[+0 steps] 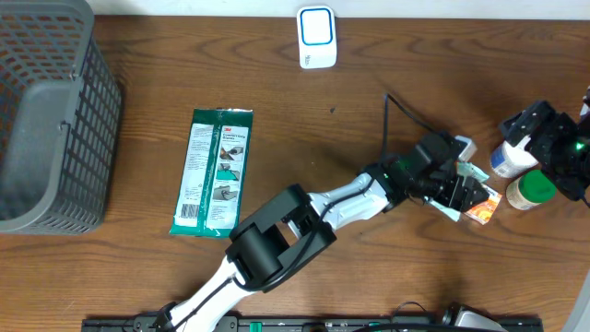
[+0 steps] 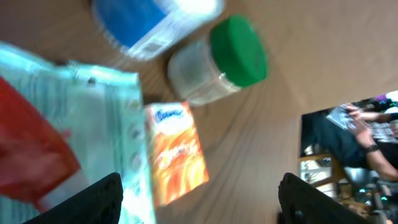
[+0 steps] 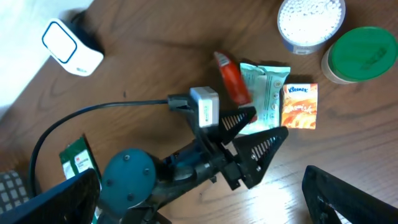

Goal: Scan the item barcode
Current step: 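Carry the stick right with the left gripper and drop it near the Kleenex pack, then move the left gripper to the gloves pack's left edge, right gripper to center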

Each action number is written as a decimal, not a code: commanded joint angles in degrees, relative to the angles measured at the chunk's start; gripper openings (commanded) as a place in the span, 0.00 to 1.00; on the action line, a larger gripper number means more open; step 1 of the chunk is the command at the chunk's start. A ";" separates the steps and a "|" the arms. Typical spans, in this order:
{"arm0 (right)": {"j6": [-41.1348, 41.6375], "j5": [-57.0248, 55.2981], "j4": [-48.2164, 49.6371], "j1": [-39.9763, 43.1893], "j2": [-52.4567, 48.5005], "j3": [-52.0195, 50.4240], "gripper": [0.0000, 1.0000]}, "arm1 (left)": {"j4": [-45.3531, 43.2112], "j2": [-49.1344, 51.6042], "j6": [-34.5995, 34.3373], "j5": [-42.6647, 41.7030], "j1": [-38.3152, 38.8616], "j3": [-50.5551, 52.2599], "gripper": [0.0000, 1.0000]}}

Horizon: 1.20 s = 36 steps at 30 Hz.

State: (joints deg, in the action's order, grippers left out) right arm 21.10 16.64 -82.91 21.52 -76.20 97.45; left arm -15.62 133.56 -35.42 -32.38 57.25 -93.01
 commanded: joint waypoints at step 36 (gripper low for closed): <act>6.97 3.37 19.74 -30.08 0.02 -22.36 0.68 | 81.92 -41.33 15.98 39.98 -47.52 2.19 0.09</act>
State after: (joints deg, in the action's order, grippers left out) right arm 24.14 19.70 -65.84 -4.23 -76.23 79.33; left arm 66.15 90.30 -21.93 6.83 11.57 -92.79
